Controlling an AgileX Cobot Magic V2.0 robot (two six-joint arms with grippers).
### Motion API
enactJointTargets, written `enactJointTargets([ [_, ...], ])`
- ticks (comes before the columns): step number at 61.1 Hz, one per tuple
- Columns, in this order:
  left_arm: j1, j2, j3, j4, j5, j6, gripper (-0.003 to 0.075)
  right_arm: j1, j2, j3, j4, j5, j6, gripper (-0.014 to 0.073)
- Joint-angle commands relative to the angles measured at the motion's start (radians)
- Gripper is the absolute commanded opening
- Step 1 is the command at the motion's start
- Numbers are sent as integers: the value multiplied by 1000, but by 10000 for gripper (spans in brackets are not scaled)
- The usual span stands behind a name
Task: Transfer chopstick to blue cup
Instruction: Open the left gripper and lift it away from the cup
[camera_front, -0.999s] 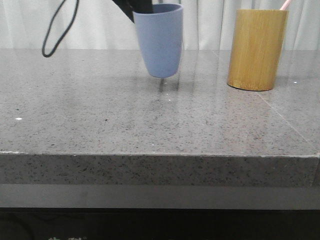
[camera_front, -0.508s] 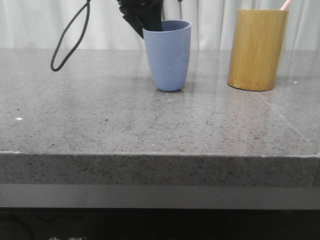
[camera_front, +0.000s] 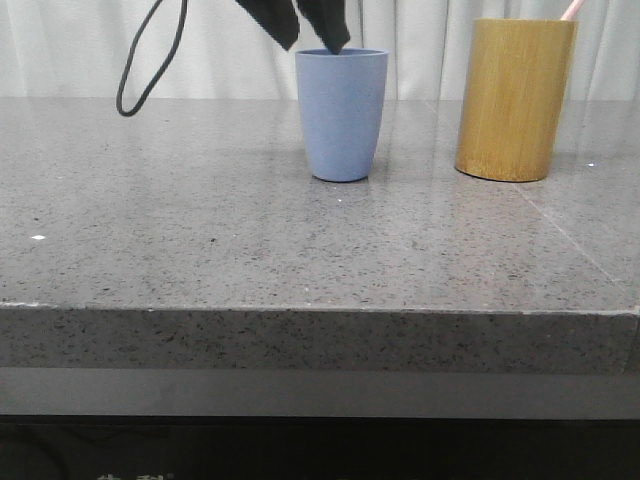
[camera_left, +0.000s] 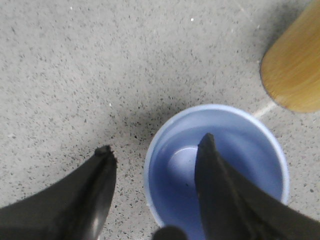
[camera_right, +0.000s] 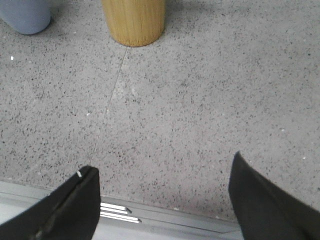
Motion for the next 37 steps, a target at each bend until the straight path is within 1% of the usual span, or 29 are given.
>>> enactJointTargets([
  [1,-6,-65,-54,-9,-15,0,377,-1,5,-36,9,-97,-6,552],
  [13,-4,-125,-55,-9,31,0,377,-5,64,-54,9,-169,42,552],
  [17,-4,-170,-48,-9,74,0,377,-5,106,-82,9,-161,48,552],
  [26,10,-279,-18,-13,76,0,377,-5,200,-158,14,-133,48,552],
  [33,43,-376,45,-75,74,0,377,-27,255,-210,32,-141,48,552],
  [37,68,-440,125,-109,63,12,377,-63,283,-244,60,-142,48,552],
])
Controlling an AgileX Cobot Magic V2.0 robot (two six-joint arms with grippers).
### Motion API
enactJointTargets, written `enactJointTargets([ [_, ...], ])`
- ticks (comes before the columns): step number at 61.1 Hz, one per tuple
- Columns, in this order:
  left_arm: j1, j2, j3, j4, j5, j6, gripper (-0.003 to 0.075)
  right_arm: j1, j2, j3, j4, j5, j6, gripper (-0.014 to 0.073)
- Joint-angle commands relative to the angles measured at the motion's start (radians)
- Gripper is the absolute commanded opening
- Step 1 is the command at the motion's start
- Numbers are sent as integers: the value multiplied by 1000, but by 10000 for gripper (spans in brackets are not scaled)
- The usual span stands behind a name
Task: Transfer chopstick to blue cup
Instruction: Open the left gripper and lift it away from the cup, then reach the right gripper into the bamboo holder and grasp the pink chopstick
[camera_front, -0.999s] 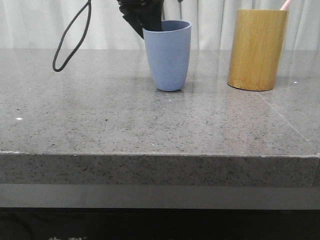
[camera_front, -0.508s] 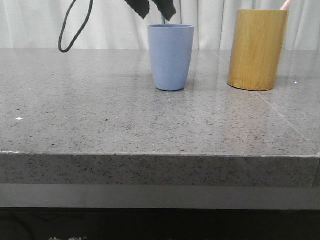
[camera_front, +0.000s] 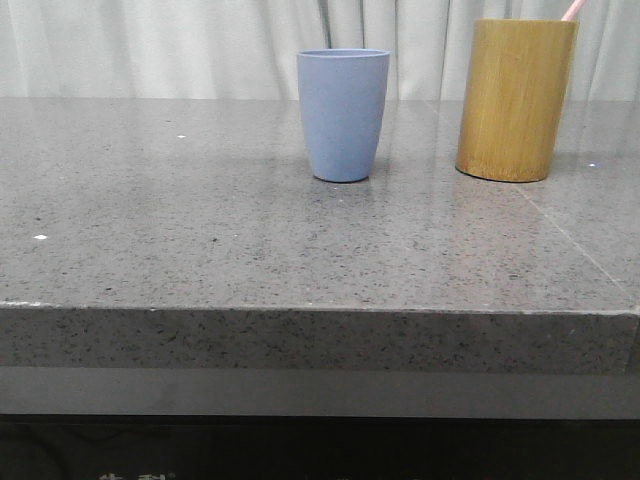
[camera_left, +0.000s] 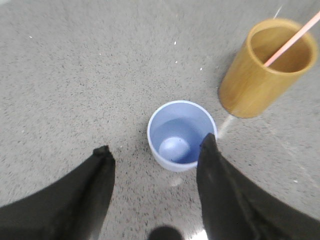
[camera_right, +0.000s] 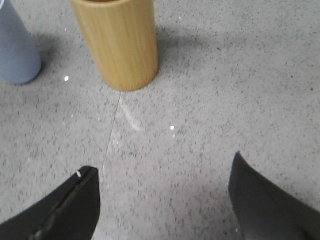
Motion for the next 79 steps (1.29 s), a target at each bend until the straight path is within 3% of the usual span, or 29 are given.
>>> enactJointTargets([
  [1,33,-139,74,-55,-28,14,377,-49,32,-77,45,-64,-1,552],
  [9,69,-283,272,-71,-116,25,376,-133,87,-128,153,-53,-43,552],
  [27,97,-636,760,-78,-337,25,375,-263,267,-262,742,64,-443,552],
  [33,97,-729,877,-78,-352,25,375,-264,335,-315,862,79,-511,552],
  [46,97,-841,1012,-90,-358,25,375,-264,479,-453,889,77,-517,552],
  [66,97,-857,1030,-113,-358,25,375,-223,647,-610,864,77,-518,548],
  [70,97,-857,1030,-113,-359,25,375,-208,665,-623,860,70,-522,518],
  [79,97,-857,1030,-113,-359,25,375,-192,686,-626,858,56,-524,359],
])
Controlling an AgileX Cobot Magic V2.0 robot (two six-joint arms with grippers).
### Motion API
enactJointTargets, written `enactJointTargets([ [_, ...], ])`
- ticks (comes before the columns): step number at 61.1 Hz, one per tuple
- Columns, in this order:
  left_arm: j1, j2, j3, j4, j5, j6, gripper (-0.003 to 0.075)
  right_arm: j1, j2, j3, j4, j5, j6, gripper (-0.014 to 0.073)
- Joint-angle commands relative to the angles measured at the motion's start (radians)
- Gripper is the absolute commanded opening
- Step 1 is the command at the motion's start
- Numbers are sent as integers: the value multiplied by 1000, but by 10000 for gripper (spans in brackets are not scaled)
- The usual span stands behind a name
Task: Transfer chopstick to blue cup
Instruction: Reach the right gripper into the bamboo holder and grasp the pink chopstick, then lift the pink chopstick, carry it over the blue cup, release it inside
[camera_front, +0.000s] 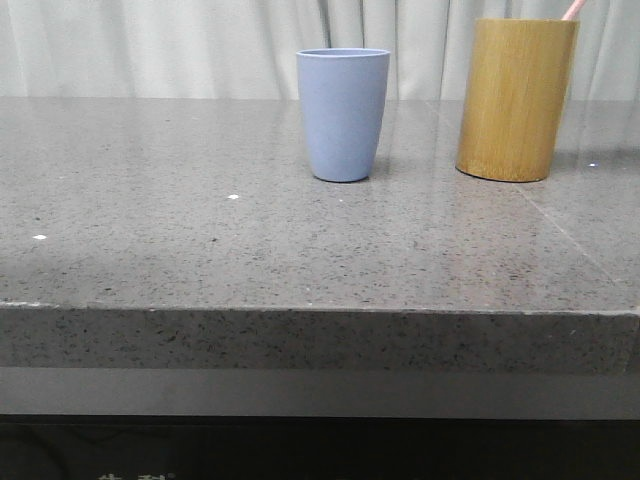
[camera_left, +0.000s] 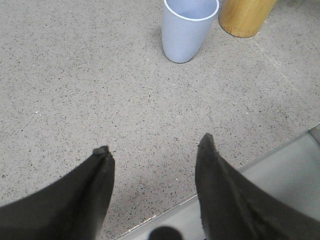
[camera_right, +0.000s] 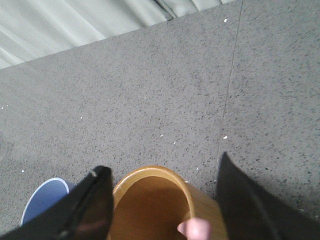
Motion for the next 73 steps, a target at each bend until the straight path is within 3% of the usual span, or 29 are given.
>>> enactJointTargets([
  [1,2,-11,-26,-21,-73,3,375,1,-32,-39,32,-31,-18,345],
  [25,2,-11,-26,-21,-73,3,375,1,-28,-39,16,-29,-18,6],
  [33,2,-11,-26,-21,-73,3,375,1,-29,-40,-25,-24,-18,-67],
  [46,2,-11,-26,-19,-73,3,375,1,-59,-141,-124,24,-18,-88],
  [62,2,-11,-26,-19,-73,3,375,7,-118,-388,-146,154,-18,-88],
  [73,2,-11,-26,-19,-73,3,375,104,-171,-540,-249,191,-18,-88],
])
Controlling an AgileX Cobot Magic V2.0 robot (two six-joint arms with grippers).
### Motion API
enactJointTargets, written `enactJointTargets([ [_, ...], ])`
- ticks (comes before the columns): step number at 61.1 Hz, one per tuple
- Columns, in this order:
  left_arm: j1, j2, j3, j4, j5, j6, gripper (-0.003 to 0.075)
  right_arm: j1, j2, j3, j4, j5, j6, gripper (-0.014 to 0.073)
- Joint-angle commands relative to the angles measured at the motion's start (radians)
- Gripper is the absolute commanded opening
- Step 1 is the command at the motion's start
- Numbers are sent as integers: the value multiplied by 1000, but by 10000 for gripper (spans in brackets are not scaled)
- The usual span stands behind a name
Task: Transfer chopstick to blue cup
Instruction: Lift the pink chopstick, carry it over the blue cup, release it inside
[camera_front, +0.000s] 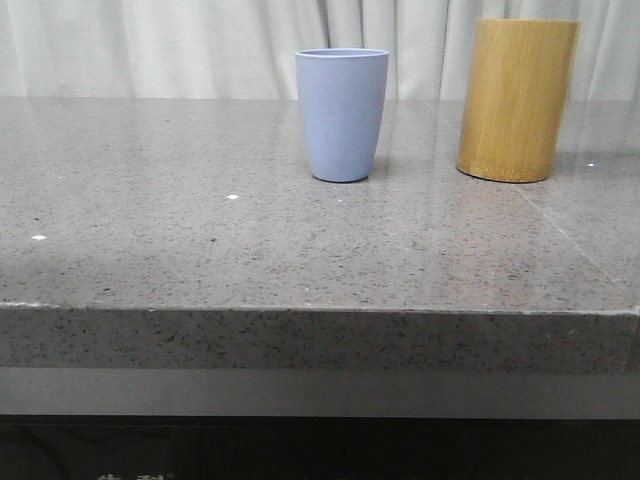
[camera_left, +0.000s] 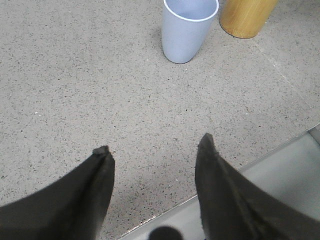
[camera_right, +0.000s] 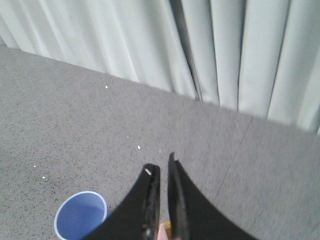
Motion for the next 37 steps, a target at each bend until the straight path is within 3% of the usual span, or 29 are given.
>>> enactJointTargets([
  [1,2,-11,-26,-19,-71,3,375,67,-66,-83,-20,-28,-10,-88],
  [12,2,-11,-26,-19,-71,3,375,282,-61,-89,-94,-61,-10,-88],
  [21,2,-11,-26,-19,-71,3,374,432,-8,-88,-228,-116,-10,-88],
  [37,2,-11,-26,-19,-71,3,367,493,140,-88,-267,-149,-10,-88],
])
